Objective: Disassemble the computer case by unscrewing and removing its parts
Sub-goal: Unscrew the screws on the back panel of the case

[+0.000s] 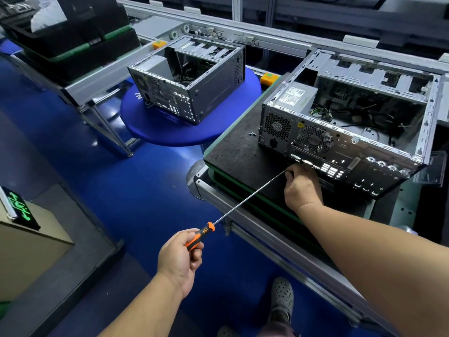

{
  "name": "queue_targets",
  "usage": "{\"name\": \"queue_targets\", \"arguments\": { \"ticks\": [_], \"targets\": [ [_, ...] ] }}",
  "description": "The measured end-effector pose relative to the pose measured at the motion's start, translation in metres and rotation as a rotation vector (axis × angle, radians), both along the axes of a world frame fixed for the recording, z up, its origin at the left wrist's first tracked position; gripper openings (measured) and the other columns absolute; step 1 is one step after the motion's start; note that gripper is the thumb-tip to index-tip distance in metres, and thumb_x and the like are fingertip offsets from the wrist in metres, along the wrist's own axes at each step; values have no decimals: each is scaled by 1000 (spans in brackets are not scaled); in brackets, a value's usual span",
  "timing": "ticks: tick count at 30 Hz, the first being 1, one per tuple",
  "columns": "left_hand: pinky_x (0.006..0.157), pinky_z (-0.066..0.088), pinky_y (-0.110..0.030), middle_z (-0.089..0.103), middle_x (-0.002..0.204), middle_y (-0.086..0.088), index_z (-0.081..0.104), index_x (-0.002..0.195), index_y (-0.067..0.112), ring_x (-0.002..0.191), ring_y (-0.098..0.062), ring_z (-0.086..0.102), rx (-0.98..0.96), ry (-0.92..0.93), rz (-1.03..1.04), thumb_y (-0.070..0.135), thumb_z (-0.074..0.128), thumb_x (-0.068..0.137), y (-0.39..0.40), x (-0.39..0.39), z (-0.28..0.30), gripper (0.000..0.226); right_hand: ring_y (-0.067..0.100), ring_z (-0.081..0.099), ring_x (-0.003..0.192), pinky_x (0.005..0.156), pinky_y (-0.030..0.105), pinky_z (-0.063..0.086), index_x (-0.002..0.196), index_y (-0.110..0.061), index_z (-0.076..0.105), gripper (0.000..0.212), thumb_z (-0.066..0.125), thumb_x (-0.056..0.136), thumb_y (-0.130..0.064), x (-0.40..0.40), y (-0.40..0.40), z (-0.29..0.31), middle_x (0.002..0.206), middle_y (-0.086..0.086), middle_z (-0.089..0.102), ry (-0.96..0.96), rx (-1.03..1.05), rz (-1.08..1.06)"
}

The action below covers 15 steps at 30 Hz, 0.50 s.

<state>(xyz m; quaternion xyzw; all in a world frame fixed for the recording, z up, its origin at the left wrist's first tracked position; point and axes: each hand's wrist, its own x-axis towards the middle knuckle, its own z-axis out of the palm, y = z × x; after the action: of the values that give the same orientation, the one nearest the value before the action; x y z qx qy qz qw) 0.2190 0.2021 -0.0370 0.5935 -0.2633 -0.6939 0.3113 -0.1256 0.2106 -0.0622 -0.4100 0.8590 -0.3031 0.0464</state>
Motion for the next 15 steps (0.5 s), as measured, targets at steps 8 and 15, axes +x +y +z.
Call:
{"name": "queue_targets", "arguments": {
  "ticks": [8, 15],
  "targets": [
    [40, 32, -26, 62, 70, -11, 68, 105, 6, 48, -17, 47, 92, 268, 211, 14, 52, 95, -17, -2, 24, 20, 35, 58, 87, 76, 39, 48, 90, -17, 65, 9, 62, 96, -24, 9, -3, 23, 87, 7, 60, 17, 97, 150],
    [39, 32, -27, 60, 68, -10, 68, 96, 7, 47, -17, 45, 118, 407, 351, 13, 53, 91, -42, -23, 45, 17, 34, 57, 88, 75, 39, 44, 83, -19, 65, 13, 68, 89, -31, 30, -121, 102, 87, 4, 60, 554, 168, 661]
  ]
}}
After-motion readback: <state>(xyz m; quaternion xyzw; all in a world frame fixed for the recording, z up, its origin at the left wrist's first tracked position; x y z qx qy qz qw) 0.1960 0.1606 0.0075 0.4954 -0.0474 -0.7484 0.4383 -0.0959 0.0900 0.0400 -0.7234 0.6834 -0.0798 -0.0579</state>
